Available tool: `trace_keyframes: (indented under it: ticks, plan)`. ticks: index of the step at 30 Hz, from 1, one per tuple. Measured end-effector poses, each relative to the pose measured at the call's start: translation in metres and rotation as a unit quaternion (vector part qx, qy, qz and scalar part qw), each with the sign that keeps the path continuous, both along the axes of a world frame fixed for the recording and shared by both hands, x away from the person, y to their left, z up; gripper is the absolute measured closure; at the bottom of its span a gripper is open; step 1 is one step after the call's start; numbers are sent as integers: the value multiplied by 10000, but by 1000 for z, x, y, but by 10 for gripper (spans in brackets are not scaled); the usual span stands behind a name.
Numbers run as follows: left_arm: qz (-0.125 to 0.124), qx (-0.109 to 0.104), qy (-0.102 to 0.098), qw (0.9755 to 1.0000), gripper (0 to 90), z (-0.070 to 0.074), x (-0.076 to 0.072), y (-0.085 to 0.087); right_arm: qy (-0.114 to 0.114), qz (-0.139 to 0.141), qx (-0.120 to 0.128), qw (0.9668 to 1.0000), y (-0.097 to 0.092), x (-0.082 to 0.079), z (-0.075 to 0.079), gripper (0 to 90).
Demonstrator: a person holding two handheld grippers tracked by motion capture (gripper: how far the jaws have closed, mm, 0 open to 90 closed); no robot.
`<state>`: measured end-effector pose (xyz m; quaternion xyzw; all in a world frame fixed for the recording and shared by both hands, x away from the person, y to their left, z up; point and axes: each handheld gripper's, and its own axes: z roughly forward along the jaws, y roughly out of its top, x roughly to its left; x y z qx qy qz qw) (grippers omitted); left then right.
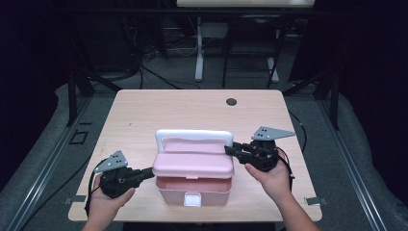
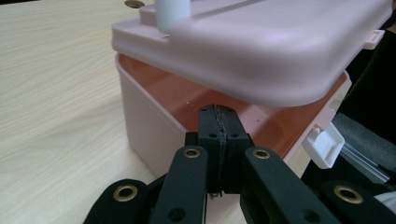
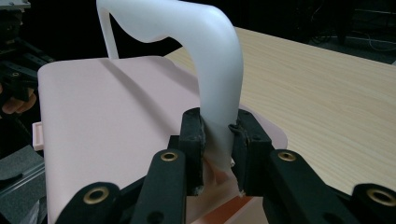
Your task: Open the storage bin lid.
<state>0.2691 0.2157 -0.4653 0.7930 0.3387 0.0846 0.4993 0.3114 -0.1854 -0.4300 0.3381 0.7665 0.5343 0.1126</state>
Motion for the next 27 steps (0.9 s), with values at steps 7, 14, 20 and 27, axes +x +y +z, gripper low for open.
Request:
trace_keyframes:
  ticks: [7, 14, 20, 27]
  plan:
    - [-183, 39, 14, 9998, 899, 1, -1, -12, 0, -3, 4, 10000, 0, 0, 0, 750]
    - [-284, 74, 21, 9996, 899, 4, 0, -19, -1, -25, 38, 10000, 0, -1, -1, 749]
    - [-339, 83, 44, 9994, 899, 3, 0, -22, 0, -24, 42, 10000, 0, -1, -1, 749]
    - [-345, 50, 59, 9994, 899, 3, 3, -24, 2, -21, 57, 10000, 0, -1, -2, 748]
